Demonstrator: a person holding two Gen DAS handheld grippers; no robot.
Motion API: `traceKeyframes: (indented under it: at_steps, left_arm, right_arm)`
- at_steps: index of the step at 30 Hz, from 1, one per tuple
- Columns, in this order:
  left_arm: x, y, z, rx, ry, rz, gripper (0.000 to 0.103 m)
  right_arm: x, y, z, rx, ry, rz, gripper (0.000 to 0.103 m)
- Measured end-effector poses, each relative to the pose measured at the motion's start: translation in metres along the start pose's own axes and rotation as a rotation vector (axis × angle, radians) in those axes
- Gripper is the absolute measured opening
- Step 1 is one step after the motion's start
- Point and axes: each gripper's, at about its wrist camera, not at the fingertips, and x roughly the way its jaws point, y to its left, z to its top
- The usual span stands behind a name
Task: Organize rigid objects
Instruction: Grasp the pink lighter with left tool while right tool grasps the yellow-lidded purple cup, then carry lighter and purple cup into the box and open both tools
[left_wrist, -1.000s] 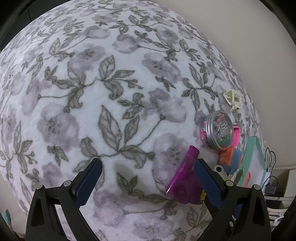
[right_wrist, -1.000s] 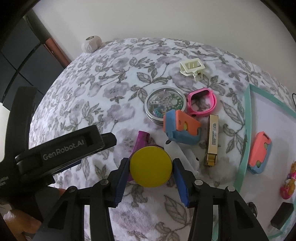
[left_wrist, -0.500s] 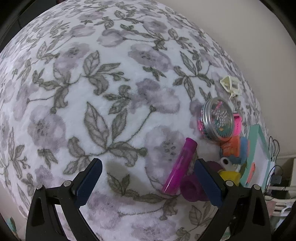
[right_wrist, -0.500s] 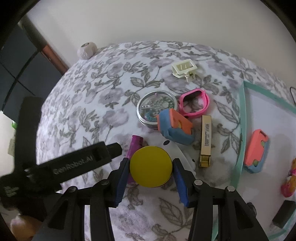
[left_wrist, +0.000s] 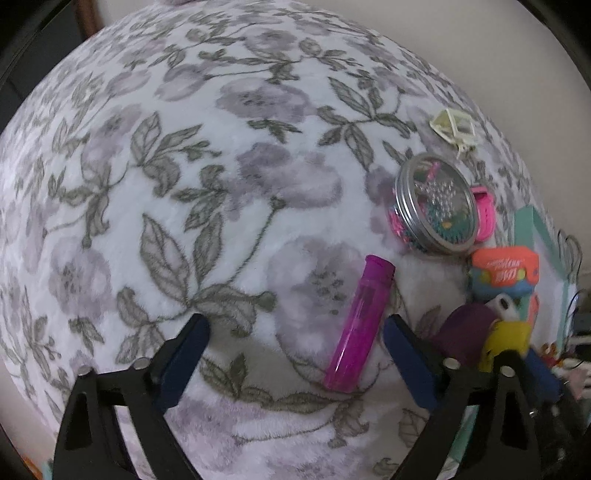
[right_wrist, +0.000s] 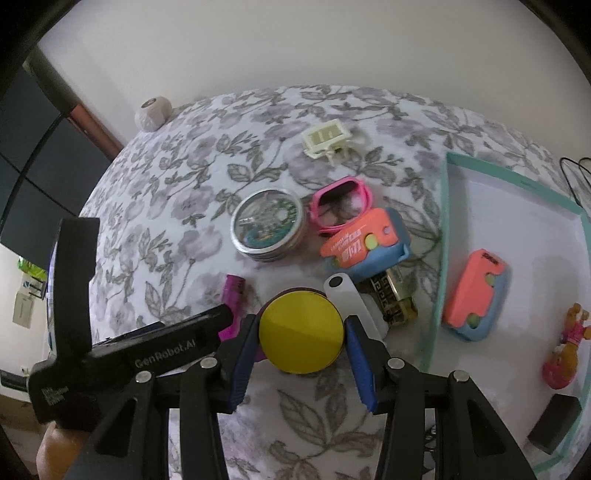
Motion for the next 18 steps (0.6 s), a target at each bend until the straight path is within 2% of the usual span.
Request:
traceKeyframes:
  at_steps: [3,5,9,11,13,14,18]
  left_arm:
    - [0.000,-0.014,-0.002,0.063,-0.020,0.020,0.082]
    - [-0.001,-0.025,-0.003,0.106,-0.030,0.018,0.069]
    - [0.003,-0.049,-0.006,0.184,-0.043,0.034,0.052]
    - [0.003,-0.056,-0.007,0.202,-0.050,0.051,0.037]
    - [0.002,-0.057,-0.006,0.191,-0.051,0.030,0.023]
    - [0.002,-0.057,-0.005,0.182,-0.046,0.016,0.020]
    - [-0.001,-0.048,-0.004,0.161,-0.030,-0.031,0.020]
  right_arm:
    - [-0.001,-0.004,0.000,0.002,-0.001,-0.021,0.050]
    - [-0.001,-0.007,0.000,0.014,0.001,-0.006,0.050]
    - [-0.001,-0.006,0.000,0.014,-0.001,-0.008,0.050]
    - [-0.001,-0.007,0.000,0.017,-0.001,-0.005,0.050]
    - [-0.002,-0.008,0.000,0.019,-0.003,-0.004,0.050]
    - [-0.002,-0.008,0.000,0.019,-0.004,-0.005,0.050]
    - [-0.005,-0.010,0.001,0.023,-0.011,-0.006,0.050]
